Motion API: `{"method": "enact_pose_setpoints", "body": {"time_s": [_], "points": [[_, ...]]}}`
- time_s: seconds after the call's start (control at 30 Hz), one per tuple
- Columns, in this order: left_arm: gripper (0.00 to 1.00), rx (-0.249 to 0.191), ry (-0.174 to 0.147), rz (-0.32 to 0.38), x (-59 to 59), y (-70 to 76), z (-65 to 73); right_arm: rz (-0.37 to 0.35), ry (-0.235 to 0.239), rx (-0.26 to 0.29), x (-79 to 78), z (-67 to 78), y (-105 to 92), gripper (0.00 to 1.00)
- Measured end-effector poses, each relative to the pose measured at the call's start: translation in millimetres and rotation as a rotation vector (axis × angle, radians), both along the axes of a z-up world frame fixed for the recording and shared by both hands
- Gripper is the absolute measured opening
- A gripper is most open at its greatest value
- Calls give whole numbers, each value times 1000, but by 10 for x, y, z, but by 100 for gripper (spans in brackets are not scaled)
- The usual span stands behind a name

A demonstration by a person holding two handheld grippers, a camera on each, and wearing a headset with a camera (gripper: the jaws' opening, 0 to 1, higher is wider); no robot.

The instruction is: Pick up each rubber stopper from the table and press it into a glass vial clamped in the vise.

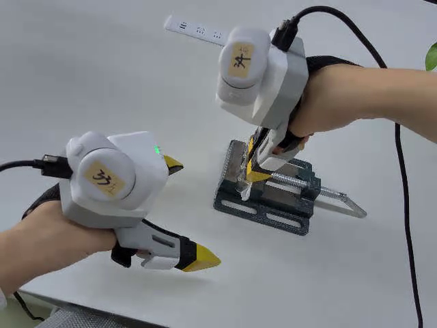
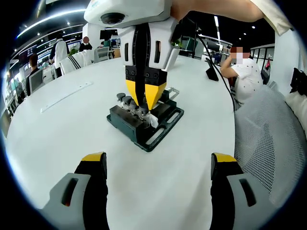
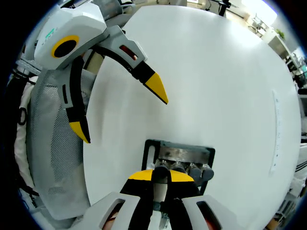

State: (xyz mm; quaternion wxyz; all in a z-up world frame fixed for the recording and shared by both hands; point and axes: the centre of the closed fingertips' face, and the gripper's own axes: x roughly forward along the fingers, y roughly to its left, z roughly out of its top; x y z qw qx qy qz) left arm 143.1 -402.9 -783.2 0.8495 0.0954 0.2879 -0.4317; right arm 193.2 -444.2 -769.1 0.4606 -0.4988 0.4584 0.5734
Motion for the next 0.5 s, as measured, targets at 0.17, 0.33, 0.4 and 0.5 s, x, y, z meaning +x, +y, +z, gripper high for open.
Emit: {"method": "enact_pose_setpoints", "body": {"time_s": [0.17, 0.33, 0.4, 0.5], "points": [[89, 0, -2, 5, 6, 16, 3, 13, 4, 12, 5, 3, -13, 5], [89, 4, 1, 7, 1, 25, -5, 18, 13, 22, 2, 10, -19, 6], [89, 6, 2, 7, -4, 29, -11, 23, 11, 23, -1, 12, -21, 6], [89, 6, 5, 6, -10, 26, -12, 33, 10, 24, 3, 11, -17, 6]]}}
